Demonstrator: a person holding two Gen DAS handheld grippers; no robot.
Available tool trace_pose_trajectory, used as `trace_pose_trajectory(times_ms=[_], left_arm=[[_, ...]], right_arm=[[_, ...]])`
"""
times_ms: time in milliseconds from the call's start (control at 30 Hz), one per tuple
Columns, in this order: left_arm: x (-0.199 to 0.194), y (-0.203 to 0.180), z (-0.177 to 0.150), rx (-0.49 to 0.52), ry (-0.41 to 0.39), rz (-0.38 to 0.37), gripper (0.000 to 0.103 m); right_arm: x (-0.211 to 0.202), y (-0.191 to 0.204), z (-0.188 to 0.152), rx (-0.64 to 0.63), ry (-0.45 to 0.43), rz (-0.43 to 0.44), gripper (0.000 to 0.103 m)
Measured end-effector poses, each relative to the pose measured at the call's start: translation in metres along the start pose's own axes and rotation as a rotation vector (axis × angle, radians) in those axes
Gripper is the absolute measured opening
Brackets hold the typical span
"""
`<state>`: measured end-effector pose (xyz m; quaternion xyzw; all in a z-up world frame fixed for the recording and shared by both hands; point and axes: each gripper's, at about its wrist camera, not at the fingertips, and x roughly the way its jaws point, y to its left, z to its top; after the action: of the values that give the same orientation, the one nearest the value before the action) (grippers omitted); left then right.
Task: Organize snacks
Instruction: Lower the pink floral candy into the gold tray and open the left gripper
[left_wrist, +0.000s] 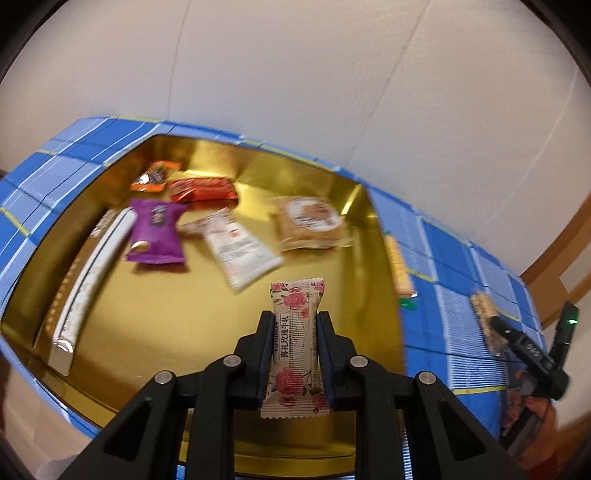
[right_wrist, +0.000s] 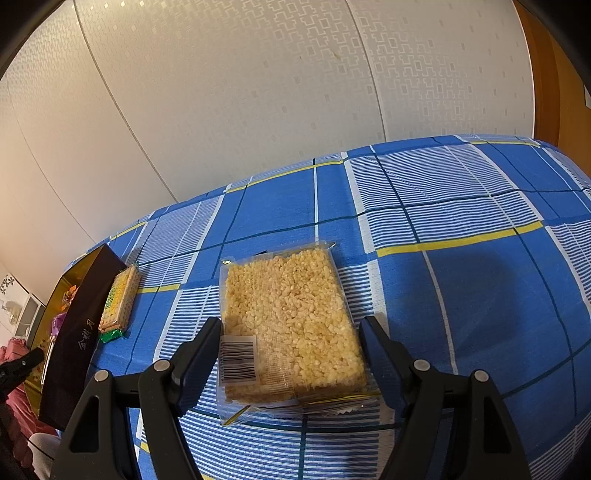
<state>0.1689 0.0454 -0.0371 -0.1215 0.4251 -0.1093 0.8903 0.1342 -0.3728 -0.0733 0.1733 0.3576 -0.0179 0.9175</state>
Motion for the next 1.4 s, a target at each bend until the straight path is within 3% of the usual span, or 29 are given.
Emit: trace_pose_trajectory(times_ms=[367,700,1033,1200,1400], left_arm=[[0.012,0.035,0.001,-0.010,0.031,0.105,0.023],[0.012,0.061,0.001,-0.009,0.003,0.201,0.023],[0.008,0.056,-0.008,0.088,-0.022,0.321,0.027],[-0.001,0.048,-0.014,0.096,-0.058,0.325,0.040],[-0.006,0.038,-0.023,0.138,-0.100,0.345,0.040]], right_arm=[[0.000,0.000,0.000,0.000,0.000,0.000,0.077],[0.000,0.000,0.000,0.000,0.000,-0.001,0.077],[0.000,0.001,0.001,-0.001,0.001,-0.002,0.077],[0.000,0.001,0.002,-0.001,0.000,-0.003,0.077],[-0.005,-0.003,0.001,0.023,-0.023,0.012,0.075]])
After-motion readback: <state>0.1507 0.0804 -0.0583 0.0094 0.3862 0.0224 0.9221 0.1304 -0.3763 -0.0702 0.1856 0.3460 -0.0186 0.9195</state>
